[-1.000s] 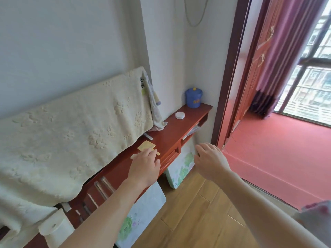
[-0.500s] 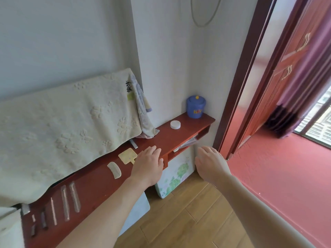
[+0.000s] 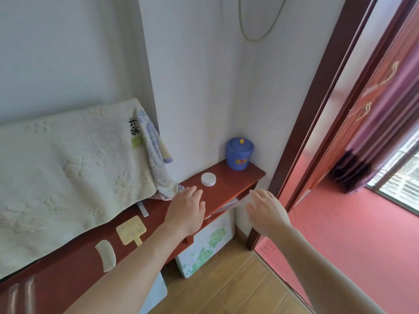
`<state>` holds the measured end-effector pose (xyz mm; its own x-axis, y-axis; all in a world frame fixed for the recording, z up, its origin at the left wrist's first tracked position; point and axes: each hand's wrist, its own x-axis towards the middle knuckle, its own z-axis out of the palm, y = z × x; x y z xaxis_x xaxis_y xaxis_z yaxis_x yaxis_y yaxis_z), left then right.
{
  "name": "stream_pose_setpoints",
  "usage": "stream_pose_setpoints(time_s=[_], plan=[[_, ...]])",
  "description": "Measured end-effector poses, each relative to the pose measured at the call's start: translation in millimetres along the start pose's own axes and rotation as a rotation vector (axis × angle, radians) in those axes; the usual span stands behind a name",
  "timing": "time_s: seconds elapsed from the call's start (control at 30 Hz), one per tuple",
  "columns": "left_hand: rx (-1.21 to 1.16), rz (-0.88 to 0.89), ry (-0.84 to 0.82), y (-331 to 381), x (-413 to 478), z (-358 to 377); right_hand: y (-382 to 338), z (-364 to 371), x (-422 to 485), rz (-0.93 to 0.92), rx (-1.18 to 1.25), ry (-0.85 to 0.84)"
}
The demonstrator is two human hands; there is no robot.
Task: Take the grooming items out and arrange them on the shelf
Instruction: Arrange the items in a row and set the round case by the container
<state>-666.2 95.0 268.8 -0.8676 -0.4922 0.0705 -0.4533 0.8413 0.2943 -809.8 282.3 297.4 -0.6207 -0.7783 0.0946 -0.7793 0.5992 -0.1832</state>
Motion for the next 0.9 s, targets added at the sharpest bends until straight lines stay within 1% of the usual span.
stream_pose_setpoints(time_s=[0.1, 0.23, 0.33, 0.57, 0.73, 0.9], plan=[[0.011, 0.019, 0.009, 6.8, 29.1, 2.1, 18.8, 4.2, 28.4, 0.076, 0.043, 0.009], [0.032, 0.002, 0.016, 11.0, 68.0, 8.2, 39.4, 10.3, 67.8, 0.040, 0.047, -0.028], [0.051, -0.047, 0.013, 11.5, 96.3, 17.4, 57.2, 17.0, 103.3, 0.022, 0.046, -0.032], [0.098, -0.247, 0.030, 21.3, 148.8, 30.8, 89.1, 38.2, 198.9, -0.175, 0.109, -0.108], [0.105, -0.389, 0.036, 27.0, 170.8, 40.9, 100.3, 53.5, 248.0, -0.324, 0.097, -0.244], [0.082, -0.460, 0.045, 24.3, 192.1, 54.5, 105.3, 69.5, 295.9, -0.407, 0.039, -0.320]])
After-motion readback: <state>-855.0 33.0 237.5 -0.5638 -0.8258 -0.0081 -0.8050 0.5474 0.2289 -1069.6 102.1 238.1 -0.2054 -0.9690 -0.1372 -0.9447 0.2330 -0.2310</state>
